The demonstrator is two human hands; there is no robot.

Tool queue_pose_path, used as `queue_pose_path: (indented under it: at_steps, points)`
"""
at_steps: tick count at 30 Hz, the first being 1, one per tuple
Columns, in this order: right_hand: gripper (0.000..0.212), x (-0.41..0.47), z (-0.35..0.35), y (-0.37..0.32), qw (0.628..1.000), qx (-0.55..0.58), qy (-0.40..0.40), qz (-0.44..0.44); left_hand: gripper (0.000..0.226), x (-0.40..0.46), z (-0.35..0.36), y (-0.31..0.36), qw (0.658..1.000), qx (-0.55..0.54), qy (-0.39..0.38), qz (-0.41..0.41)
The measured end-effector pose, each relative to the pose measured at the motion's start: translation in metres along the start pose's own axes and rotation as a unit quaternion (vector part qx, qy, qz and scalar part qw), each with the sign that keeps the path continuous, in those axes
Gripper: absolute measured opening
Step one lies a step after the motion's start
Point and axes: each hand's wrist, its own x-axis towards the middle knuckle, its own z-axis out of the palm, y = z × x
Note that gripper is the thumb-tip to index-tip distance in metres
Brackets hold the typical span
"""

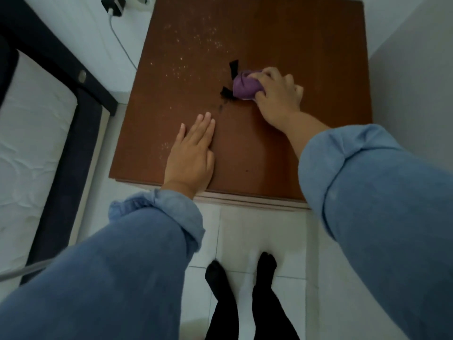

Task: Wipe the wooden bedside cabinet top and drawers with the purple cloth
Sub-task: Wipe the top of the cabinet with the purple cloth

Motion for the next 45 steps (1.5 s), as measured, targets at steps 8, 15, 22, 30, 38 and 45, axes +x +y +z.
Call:
queue_pose_path:
  at_steps: [8,15,22,30,38,45]
  points:
    - [0.041,-0.073,0.012,-0.012,1.000,0.006,0.019,-0.024,0.059,0.000,0.002,0.000,1.000,-0.015,0.026,-0.003]
    - [0.041,-0.156,0.026,-0.023,0.997,0.022,0.030,-0.060,0.059,-0.003,0.000,0.005,0.999,0.029,0.001,-0.027]
    - [0.039,-0.208,0.025,-0.029,0.995,0.058,-0.026,-0.072,0.065,-0.029,-0.013,0.021,0.983,0.116,-0.105,-0.094]
    - [0.032,-0.222,-0.002,-0.035,0.878,0.437,-0.139,0.137,0.053,-0.029,-0.030,0.018,0.961,0.198,-0.177,-0.082]
    - [0.022,-0.136,-0.055,-0.048,0.718,0.598,-0.158,0.320,0.054,-0.004,-0.044,0.005,0.977,0.162,-0.123,-0.061]
    - [0.037,-0.050,-0.060,-0.052,0.683,0.643,-0.135,0.320,0.056,0.051,-0.047,-0.013,0.986,0.128,-0.087,-0.059]
